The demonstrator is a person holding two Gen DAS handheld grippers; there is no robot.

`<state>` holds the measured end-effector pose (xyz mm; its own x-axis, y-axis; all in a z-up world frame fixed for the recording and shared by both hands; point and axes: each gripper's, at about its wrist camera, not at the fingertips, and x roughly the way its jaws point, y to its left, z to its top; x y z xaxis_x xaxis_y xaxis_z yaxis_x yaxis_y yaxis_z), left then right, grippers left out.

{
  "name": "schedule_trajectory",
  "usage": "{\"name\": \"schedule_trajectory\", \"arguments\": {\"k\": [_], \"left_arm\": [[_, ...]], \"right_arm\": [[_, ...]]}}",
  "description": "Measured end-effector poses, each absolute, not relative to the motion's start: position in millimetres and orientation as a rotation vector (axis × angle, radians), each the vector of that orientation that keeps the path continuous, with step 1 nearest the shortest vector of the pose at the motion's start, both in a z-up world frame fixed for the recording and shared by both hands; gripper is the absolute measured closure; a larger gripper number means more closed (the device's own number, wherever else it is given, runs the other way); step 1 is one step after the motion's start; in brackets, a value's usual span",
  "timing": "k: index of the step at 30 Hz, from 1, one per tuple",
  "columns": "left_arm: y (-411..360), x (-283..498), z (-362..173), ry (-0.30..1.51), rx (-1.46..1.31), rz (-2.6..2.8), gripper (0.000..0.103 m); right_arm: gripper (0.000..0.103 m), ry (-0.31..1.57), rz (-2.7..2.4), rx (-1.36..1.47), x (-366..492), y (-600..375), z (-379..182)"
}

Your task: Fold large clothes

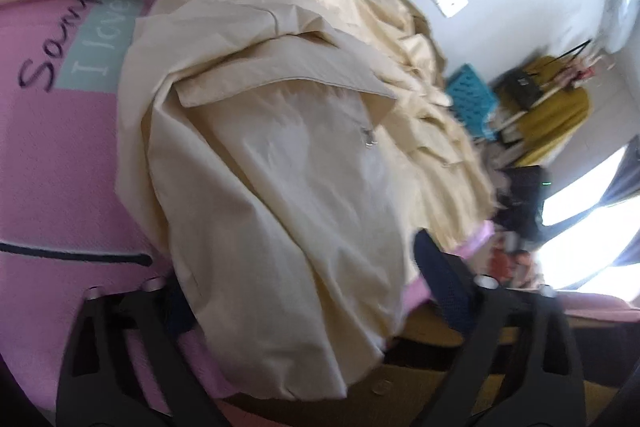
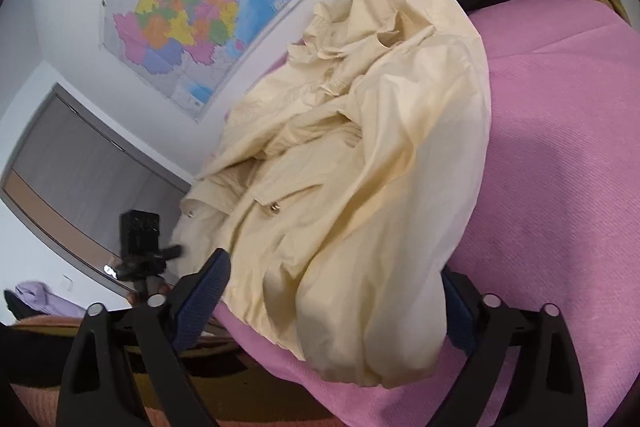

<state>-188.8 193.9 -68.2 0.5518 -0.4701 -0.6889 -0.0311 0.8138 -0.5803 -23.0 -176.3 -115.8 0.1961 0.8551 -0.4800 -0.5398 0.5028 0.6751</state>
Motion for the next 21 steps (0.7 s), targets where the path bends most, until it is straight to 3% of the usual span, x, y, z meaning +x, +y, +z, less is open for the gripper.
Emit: {"name": "schedule_trajectory", "arguments": {"k": [3,5,6,7,9,10,13,14,17,18,19,20,21], "left_arm": [[194.4,-189.0,-65.9,0.979,-0.535,-0.225,0.056],[198.7,-191.4,-61.5,0.962,-0.569,-0.237,0.075],[202.2,-193.0,-59.3,0.952,-0.590,-0.245,0.078],[205.5,-194.4,-56.3,0.942,-0.607,-0.248,0.080],[210.9,-196.8,-53.3,0.925,-0.620,-0.252,0.080],[212.0,-197.2,-53.9,0.925,-0.623,-0.257,0.079],[212.1,-195.7,-63.9,0.976,-0.628,-0.253,0.054],[210.2,-195.0,-67.1,0.983,-0.632,-0.254,0.051],[201.3,-194.0,-67.6,0.966,-0.599,-0.261,0.044],[200.3,-193.2,-67.5,0.964,-0.602,-0.259,0.044],[200.5,-192.9,-67.0,0.961,-0.604,-0.248,0.052],[201.9,-193.0,-66.8,0.955,-0.608,-0.230,0.070],[203.6,-193.7,-67.0,0.957,-0.614,-0.222,0.077]], "right_arm": [[0.049,0.931,1.016,0.375,-26.2,-172.9,-115.1],[0.053,0.917,1.026,0.384,-28.4,-173.5,-112.2],[0.053,0.908,1.037,0.399,-28.9,-176.6,-111.0],[0.050,0.897,1.045,0.418,-29.1,-179.7,-109.9],[0.020,0.929,1.026,0.416,-27.7,-181.9,-115.2],[0.017,0.937,1.022,0.402,-28.5,-182.6,-118.8],[0.017,0.932,1.001,0.346,-31.4,-177.7,-121.7],[0.020,0.932,0.992,0.334,-31.8,-175.6,-121.4],[0.047,0.940,0.973,0.305,-33.0,-168.3,-125.3],[0.051,0.943,0.970,0.309,-32.8,-168.4,-126.7],[0.055,0.937,0.974,0.311,-33.9,-169.2,-125.4],[0.061,0.934,0.967,0.306,-34.9,-169.3,-123.7],[0.067,0.932,0.961,0.299,-36.1,-169.5,-121.3]]}}
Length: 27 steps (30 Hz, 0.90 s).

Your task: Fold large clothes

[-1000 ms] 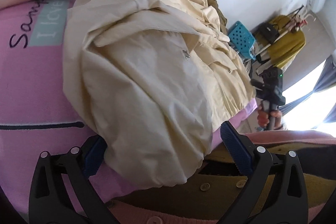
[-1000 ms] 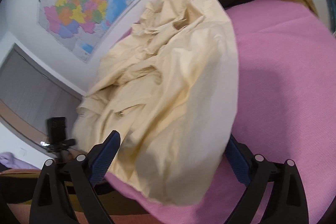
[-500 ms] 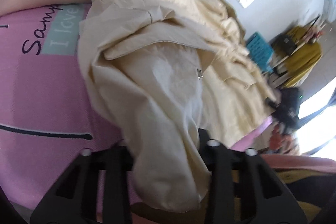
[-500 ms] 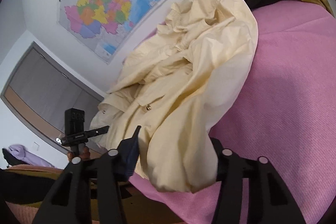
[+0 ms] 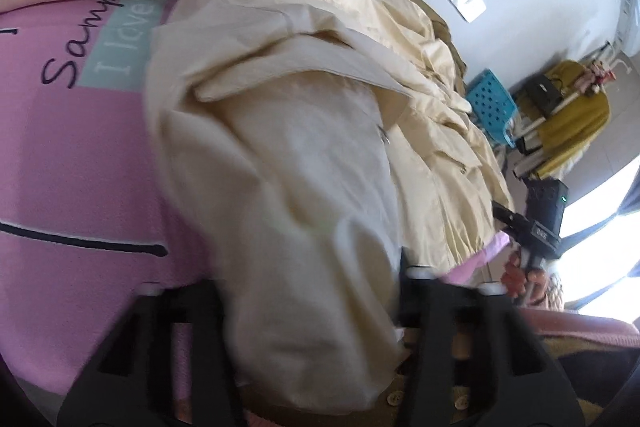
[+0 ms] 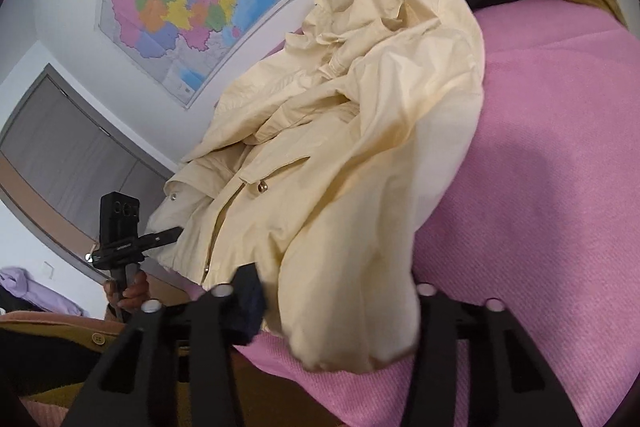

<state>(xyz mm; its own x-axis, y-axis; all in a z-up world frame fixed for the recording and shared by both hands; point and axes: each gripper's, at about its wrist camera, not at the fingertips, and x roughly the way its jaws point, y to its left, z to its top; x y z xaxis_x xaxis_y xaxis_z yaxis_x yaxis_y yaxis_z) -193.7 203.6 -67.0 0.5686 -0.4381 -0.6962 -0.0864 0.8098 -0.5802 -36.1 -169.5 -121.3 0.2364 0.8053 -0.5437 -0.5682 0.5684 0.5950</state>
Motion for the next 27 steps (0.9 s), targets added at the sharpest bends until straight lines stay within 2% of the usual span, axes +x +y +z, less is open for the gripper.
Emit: {"name": "schedule_trajectory", "arguments": {"k": [1,3,8,17,27], "left_arm": [[205.0,-194.0,-67.0,0.960,-0.624,-0.220,0.082],[204.7,-195.4,-63.4,0.959,-0.620,-0.213,0.085],[213.0,-205.7,-44.0,0.899,-0.658,-0.256,0.087],[227.1,-225.2,-11.5,0.866,-0.620,-0.319,0.080],[196.7,-217.3,-11.6,0.944,-0.365,-0.205,0.076]], "right_arm": [[0.069,0.923,0.964,0.291,-38.2,-169.5,-117.2],[0.076,0.898,0.976,0.291,-42.0,-171.9,-107.3],[0.082,0.819,1.017,0.320,-52.3,-183.8,-81.9],[0.083,0.707,1.084,0.360,-70.2,-191.5,-42.0],[0.081,0.768,1.053,0.376,-61.2,-188.6,-61.0]]}}
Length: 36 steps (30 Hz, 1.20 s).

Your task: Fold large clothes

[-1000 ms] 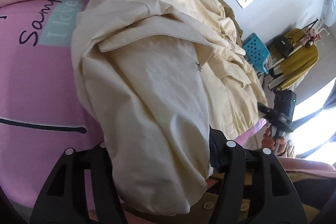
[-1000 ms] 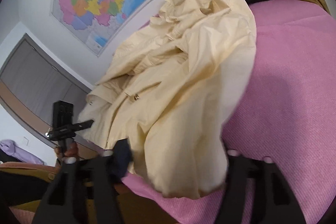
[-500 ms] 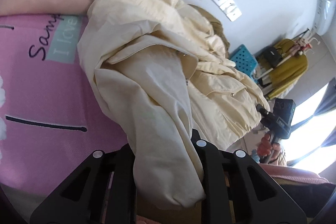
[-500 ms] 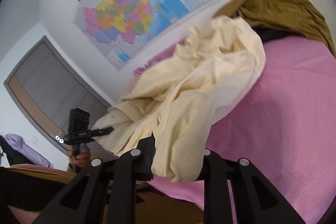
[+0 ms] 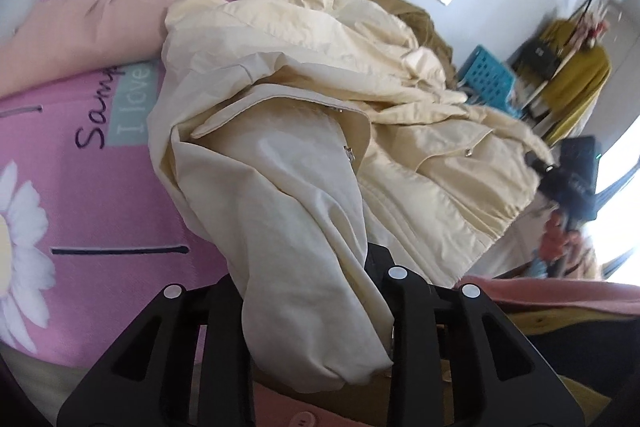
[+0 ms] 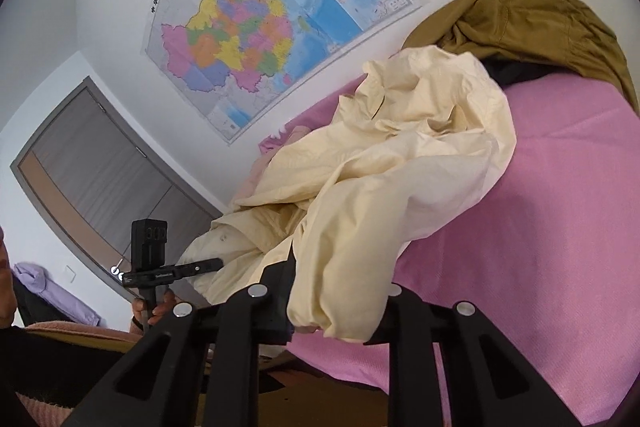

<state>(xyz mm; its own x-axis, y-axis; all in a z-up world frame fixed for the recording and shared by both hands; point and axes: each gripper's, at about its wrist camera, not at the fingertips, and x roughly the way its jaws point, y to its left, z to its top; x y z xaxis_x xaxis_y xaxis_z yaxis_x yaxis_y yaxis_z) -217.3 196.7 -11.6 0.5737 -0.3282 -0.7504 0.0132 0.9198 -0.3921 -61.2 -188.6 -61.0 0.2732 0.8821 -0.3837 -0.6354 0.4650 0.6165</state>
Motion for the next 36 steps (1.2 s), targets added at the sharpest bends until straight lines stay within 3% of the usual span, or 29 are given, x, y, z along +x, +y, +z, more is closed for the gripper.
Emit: {"name": "schedule_trajectory", "arguments": {"k": [7,16,24,28,31,32,33,36], "left_arm": [[173.2,-219.5,1.3,0.932,-0.226,-0.132,0.076],[167.2,-218.2,-0.5,0.923,-0.198,-0.117,0.076],[176.2,-220.3,-4.8,0.916,-0.246,-0.142,0.076],[184.3,-220.9,-9.1,0.913,-0.299,-0.169,0.076],[187.7,-221.0,-11.4,0.917,-0.323,-0.174,0.076],[188.6,-221.0,-11.3,0.915,-0.329,-0.177,0.077],[189.5,-221.3,-10.6,0.910,-0.334,-0.178,0.077],[195.3,-221.8,-7.4,0.895,-0.371,-0.191,0.078]], "right_arm": [[0.077,0.783,1.042,0.367,-63.8,-186.2,-67.9],[0.062,0.812,1.019,0.354,-69.4,-186.1,-75.9],[0.032,0.898,1.009,0.372,-71.1,-188.8,-103.4],[0.028,0.953,1.000,0.371,-72.3,-188.6,-119.9],[0.029,0.952,1.022,0.373,-76.8,-191.4,-123.2],[0.038,0.946,1.033,0.375,-78.0,-192.5,-122.3],[0.059,0.926,1.050,0.381,-80.8,-193.1,-119.3],[0.077,0.879,1.063,0.394,-84.4,-194.0,-107.5]]}}
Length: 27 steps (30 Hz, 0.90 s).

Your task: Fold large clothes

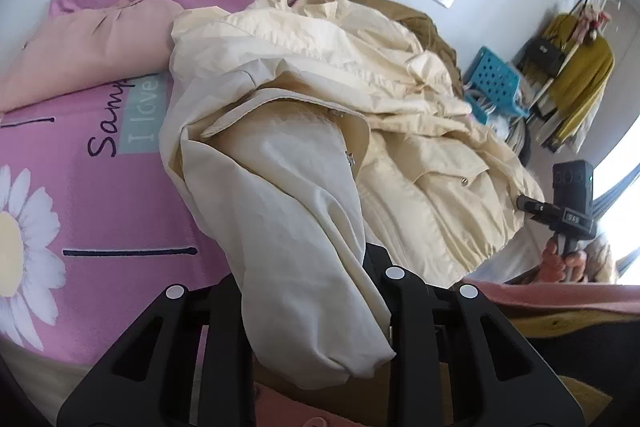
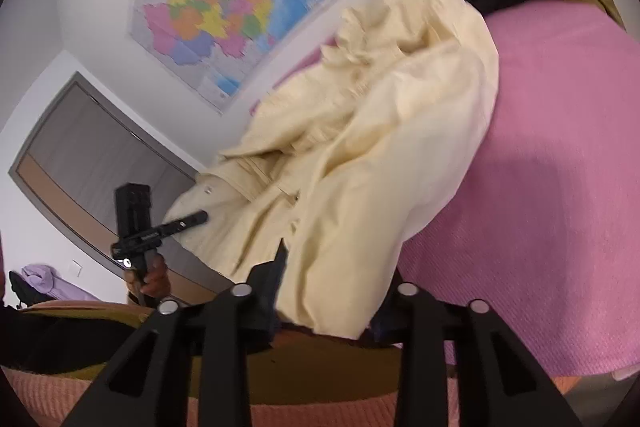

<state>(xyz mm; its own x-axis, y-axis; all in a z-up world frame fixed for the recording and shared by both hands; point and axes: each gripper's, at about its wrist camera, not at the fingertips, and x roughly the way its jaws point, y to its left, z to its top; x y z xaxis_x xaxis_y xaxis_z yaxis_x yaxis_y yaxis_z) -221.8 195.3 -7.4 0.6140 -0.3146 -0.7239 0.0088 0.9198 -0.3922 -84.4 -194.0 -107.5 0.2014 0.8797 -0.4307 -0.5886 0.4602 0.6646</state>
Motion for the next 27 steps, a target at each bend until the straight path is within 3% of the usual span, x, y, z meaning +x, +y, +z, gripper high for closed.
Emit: {"name": "schedule_trajectory", "arguments": {"k": [5,15,27], "left_arm": [[207.1,-223.0,0.4,0.869,-0.424,-0.206,0.078],[230.1,-210.6,30.9,0.842,-0.440,-0.236,0.078],[254.3,-158.3,67.4,0.893,-0.436,-0.266,0.076]], "right_arm": [[0.084,0.794,1.084,0.476,-77.5,-205.2,-77.1],[0.085,0.658,1.125,0.505,-42.6,-191.0,-15.5],[0.085,0.659,1.092,0.571,16.7,-161.0,17.6]]}}
